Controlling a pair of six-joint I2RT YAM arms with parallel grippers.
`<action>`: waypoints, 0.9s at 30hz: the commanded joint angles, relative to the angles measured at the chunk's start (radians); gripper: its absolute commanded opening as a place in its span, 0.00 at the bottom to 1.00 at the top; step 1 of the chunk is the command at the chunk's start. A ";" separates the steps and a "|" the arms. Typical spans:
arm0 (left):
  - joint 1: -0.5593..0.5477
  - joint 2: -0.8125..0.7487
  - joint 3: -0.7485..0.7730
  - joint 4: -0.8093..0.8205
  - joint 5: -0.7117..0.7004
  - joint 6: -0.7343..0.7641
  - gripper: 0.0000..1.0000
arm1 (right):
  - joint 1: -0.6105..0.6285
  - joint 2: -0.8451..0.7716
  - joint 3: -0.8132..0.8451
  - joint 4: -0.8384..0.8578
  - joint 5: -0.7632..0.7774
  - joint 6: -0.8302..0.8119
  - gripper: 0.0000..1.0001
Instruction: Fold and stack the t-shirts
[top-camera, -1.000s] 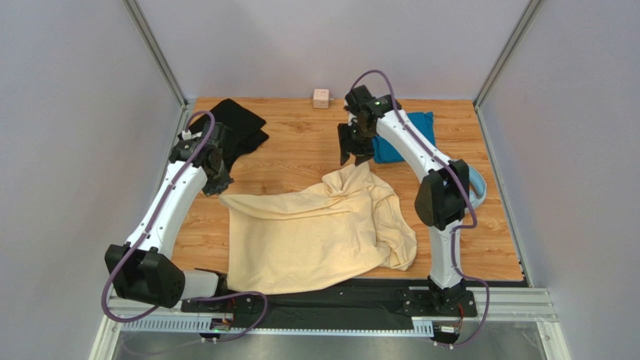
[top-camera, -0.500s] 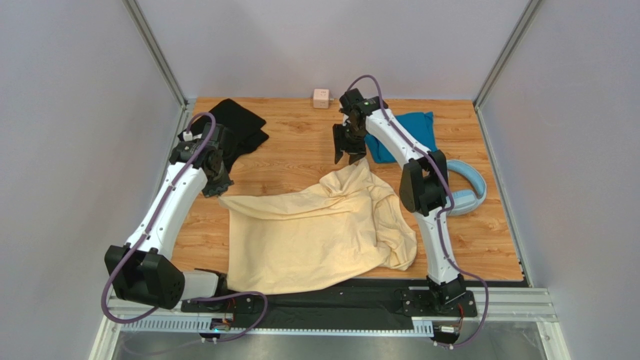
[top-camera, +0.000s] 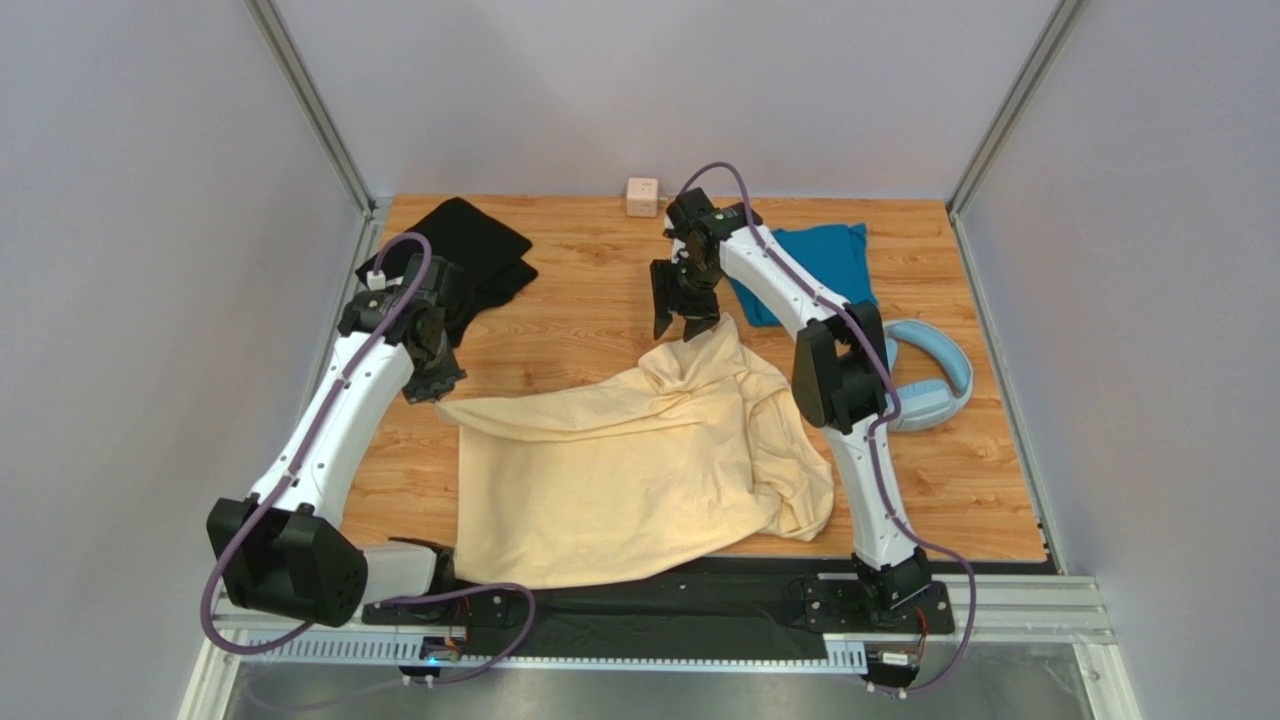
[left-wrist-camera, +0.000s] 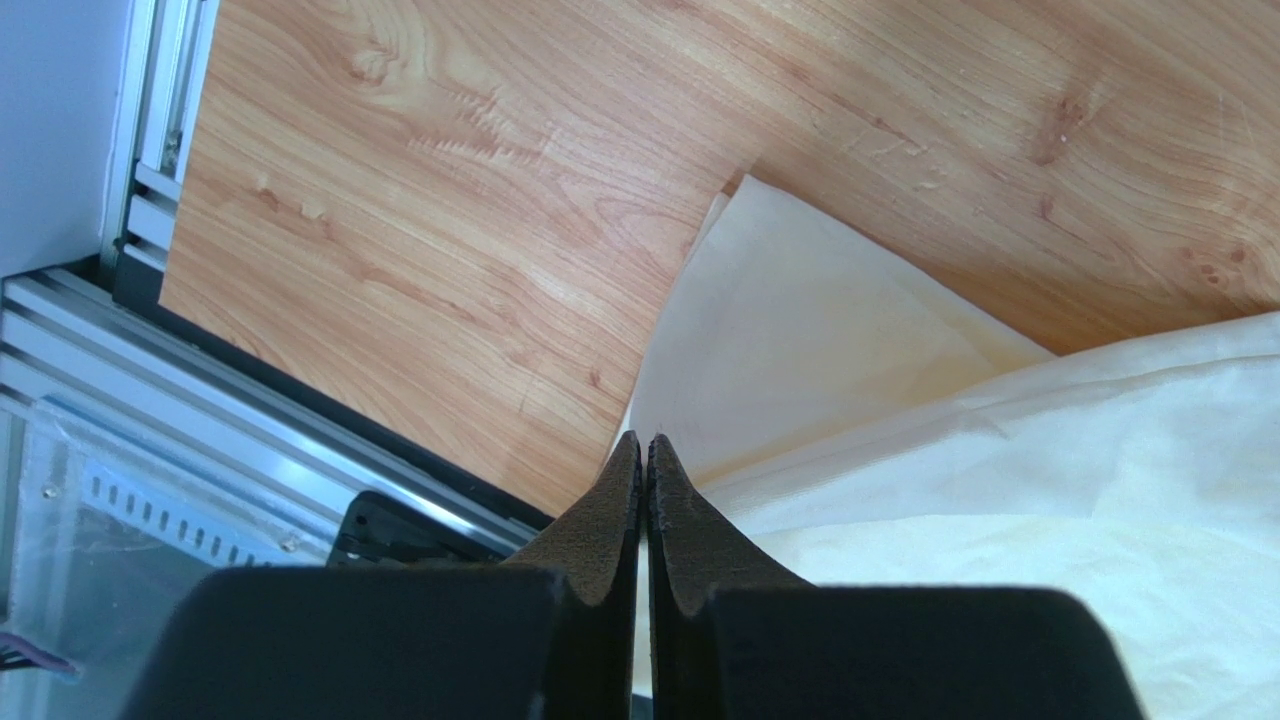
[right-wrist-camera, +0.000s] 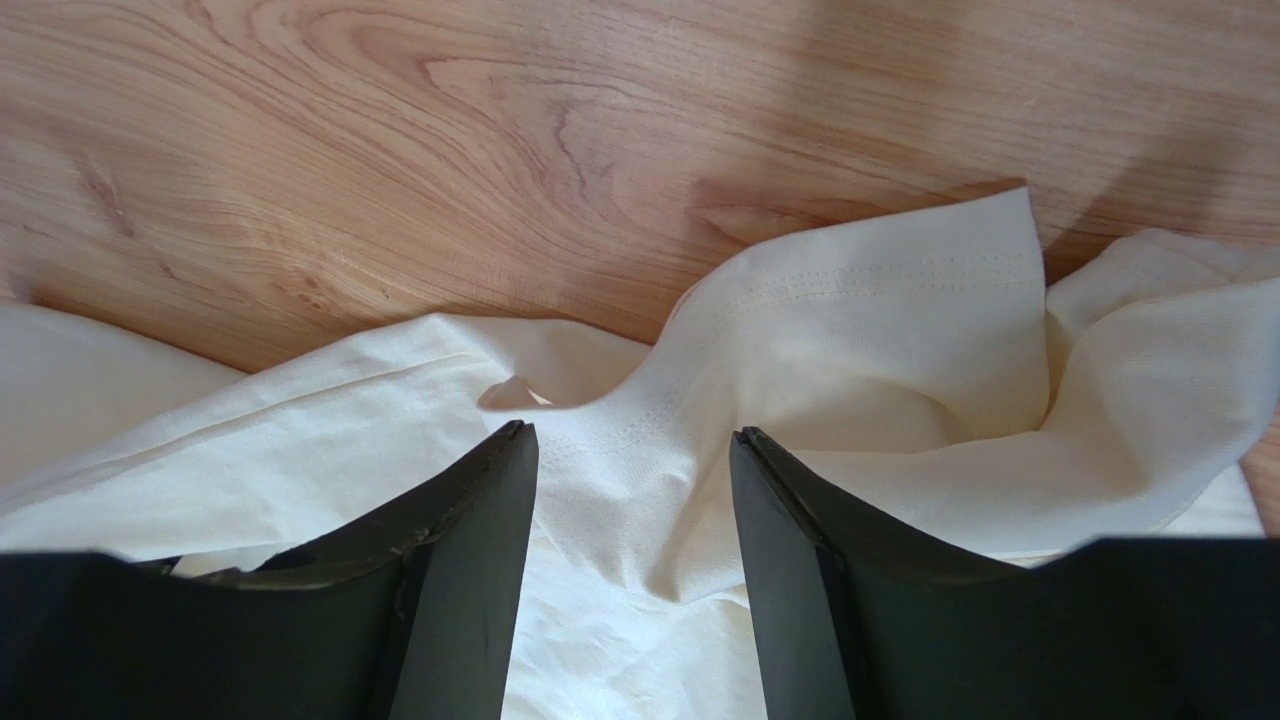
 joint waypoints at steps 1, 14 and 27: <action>0.004 -0.030 -0.003 -0.003 0.003 0.019 0.00 | 0.015 0.008 -0.012 0.008 -0.020 0.009 0.56; 0.004 -0.033 -0.026 0.005 0.004 0.022 0.00 | 0.041 0.074 -0.023 0.002 -0.031 -0.007 0.56; 0.004 -0.031 -0.037 0.019 0.017 0.008 0.00 | 0.043 -0.002 -0.026 0.017 0.055 0.007 0.00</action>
